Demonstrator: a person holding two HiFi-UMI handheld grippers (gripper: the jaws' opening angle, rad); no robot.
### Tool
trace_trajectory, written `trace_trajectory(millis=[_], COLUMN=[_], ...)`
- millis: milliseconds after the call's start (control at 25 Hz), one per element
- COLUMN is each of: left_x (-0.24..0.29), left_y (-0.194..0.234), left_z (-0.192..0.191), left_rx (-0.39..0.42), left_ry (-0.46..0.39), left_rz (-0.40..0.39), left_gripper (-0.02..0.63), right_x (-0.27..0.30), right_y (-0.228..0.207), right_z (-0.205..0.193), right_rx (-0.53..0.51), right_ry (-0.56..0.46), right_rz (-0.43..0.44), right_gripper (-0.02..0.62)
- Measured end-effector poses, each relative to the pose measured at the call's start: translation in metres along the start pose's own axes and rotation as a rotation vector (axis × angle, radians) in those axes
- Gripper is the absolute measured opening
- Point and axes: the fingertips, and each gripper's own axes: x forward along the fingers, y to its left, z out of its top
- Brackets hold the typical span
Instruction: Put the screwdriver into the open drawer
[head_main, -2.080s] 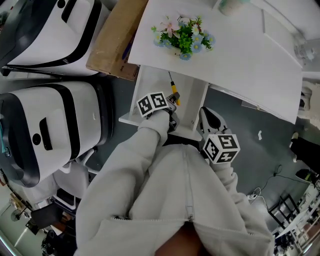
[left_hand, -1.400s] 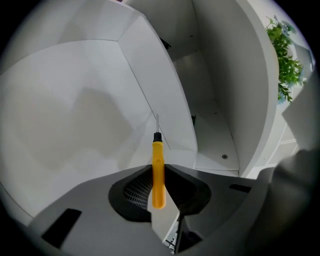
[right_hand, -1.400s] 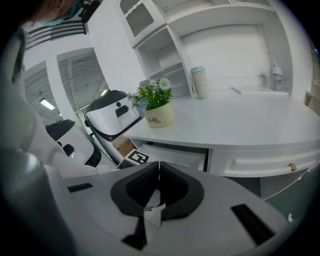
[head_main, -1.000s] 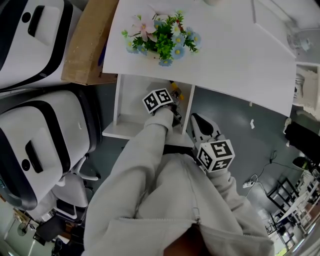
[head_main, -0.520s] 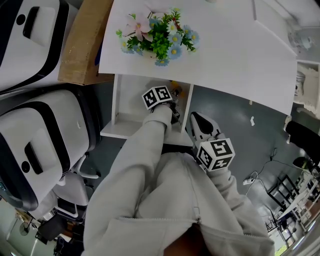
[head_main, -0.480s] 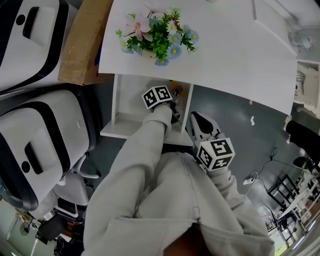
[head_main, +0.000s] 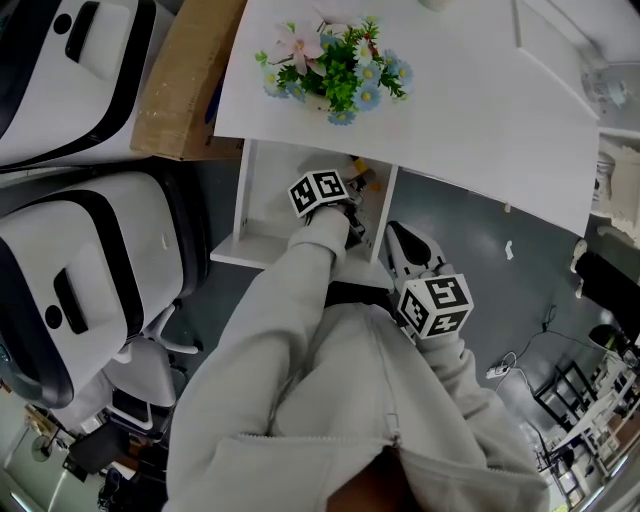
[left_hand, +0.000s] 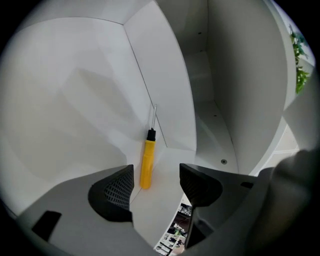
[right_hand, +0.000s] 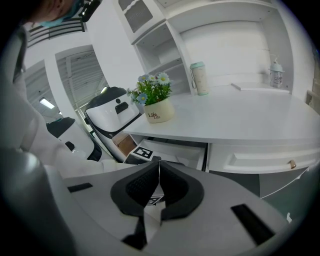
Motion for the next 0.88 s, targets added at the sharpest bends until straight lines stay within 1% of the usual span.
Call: trace_trajectory(millis=[200,320,520,680,760,880], left_x=[-0.022,-0.037,-0.069,-0.098,-0.115,-0.137], left_y=[-0.009,-0.014,-0.030,-0.044,-0.053,-0.069], left_z=[0.000,0.000,-0.001,-0.005,-0.007,-0.009], left_rx=[-0.013,-0.038,-0.046,-0.070,-0.063,-0.019], left_ry=[-0.022,-0.040,-0.070,-0.104,-0.118,-0.127], left_rz=[-0.038,-0.067,-0.134,-0.203,-0.247,-0.313], left_gripper=[0.285,0.285,0.285,0.285,0.286,0.287], right_x=[-0.004,-0.007,-0.014,-0.023,-0.029,-0.037], right_y=[0.010,0.018,0.030,0.037,0.043,0.049], right_z=[-0.001,-0.004,-0.011,-0.016,-0.019,-0.023], right_rx=[-0.008,-0.018,-0.020,-0.007,-0.002,0.009], right_ry=[-0.017,-0.029,-0.050,-0.070,-0.081,-0.104], right_rz=[0.008,0.012,0.020,0.011,0.008,-0.005], right_gripper=[0.032,0.032,0.032,0.032,0.032,0.032])
